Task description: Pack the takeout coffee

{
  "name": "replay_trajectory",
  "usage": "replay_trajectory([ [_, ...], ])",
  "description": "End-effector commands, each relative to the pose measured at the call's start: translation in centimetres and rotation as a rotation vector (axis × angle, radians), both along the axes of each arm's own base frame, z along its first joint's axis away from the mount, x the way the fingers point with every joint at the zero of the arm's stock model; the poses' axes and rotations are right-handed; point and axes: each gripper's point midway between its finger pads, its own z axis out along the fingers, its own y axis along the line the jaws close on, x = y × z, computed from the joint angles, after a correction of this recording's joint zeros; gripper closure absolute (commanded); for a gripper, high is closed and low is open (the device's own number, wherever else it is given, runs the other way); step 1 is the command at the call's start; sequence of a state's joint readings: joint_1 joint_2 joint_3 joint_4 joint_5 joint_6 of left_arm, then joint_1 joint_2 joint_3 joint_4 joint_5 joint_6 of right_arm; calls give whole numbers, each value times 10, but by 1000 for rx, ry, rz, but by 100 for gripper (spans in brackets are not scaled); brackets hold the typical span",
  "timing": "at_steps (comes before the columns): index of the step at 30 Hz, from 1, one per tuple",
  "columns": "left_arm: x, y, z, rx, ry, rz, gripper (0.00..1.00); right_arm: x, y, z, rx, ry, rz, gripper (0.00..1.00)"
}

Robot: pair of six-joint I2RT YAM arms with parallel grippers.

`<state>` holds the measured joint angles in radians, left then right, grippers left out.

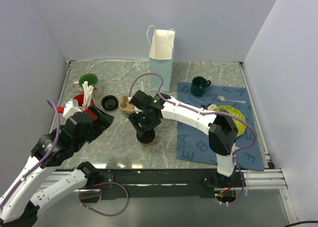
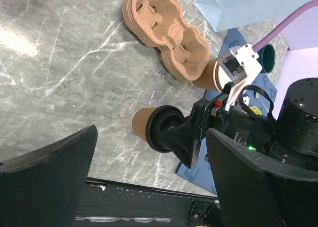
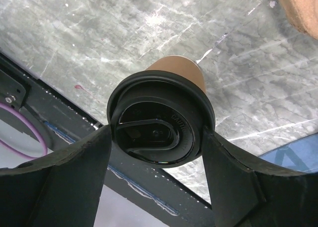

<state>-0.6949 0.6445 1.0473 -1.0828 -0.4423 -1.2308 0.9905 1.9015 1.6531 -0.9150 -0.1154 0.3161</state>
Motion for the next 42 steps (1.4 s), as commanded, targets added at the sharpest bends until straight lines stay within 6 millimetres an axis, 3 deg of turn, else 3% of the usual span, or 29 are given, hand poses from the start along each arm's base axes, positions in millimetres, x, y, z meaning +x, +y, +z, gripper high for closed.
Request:
replay_trajectory([
  [1, 5, 2, -2, 20, -4, 15, 3, 7, -16, 29, -7, -70, -27, 35],
  [7, 9, -3, -6, 32, 2, 5, 3, 16, -39, 42, 16, -47, -82, 38],
  [13, 12, -5, -8, 43, 2, -5, 3, 23, -59, 39, 37, -29, -136, 39],
  [19, 13, -13, -18, 28, 18, -25, 3, 19, -48, 51, 115, -10, -117, 39],
  [20, 12, -16, -23, 16, 28, -35, 2, 20, -41, 54, 150, -10, -109, 39],
  [21, 7, -25, -41, 0, 74, -72, 1, 18, -37, 60, 184, -4, -97, 39],
  [23, 4, -40, -65, -35, 110, -129, 5, 10, -25, 64, 250, 37, -69, 39],
  [26, -5, -65, -96, -110, 184, -221, 25, -1, -15, 63, 298, 105, -53, 39],
  [27, -6, -69, -102, -126, 203, -228, 39, -2, -11, 64, 323, 111, -50, 39],
  [30, -11, -82, -122, -152, 256, -274, 63, -9, 0, 66, 389, 158, -41, 58],
  [31, -12, -85, -125, -161, 265, -292, 64, -13, 1, 62, 397, 180, -39, 68],
  [34, -9, -92, -133, -165, 268, -310, 59, -20, 13, 62, 461, 242, -23, 81],
  [42, -9, -97, -145, -176, 283, -327, 58, -22, 24, 41, 471, 318, -40, 85],
])
